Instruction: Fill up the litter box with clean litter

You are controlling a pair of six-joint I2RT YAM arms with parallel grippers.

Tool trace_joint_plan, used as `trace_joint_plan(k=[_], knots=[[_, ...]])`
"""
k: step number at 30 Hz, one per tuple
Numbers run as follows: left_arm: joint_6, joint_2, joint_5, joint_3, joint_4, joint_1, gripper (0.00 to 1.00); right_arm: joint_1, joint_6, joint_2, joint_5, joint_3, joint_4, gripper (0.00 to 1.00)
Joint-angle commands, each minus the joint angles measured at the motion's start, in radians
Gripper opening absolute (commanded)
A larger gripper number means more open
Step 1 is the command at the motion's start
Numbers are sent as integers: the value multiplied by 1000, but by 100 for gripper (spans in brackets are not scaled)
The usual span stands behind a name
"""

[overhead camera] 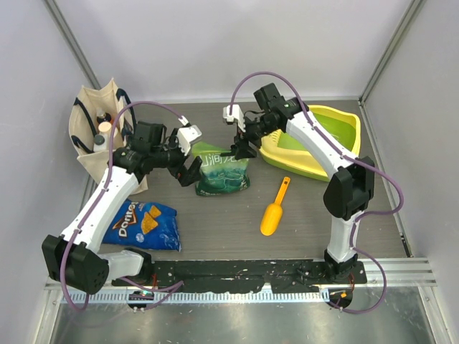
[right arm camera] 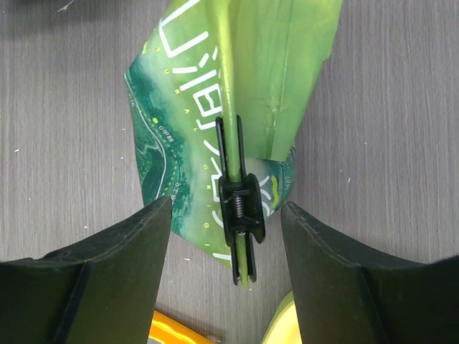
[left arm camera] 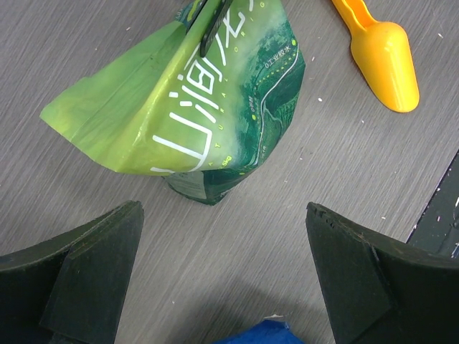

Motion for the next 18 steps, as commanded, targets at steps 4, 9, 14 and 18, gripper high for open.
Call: trace_joint_plan(k=[4,9,14,18], knots=[[7,-27,-3,-4,9,3,100,9,22,-5,38,2,74,57],[7,-27,-4,-10,14,5,100,14,26,-2,51,2,89,46],[6,-24,-3,-15,17,5,100,12,-3,-11,36,20,66,6],[3,-15,2,-10,20,5,100,9,67,-65,4,32,115,2]])
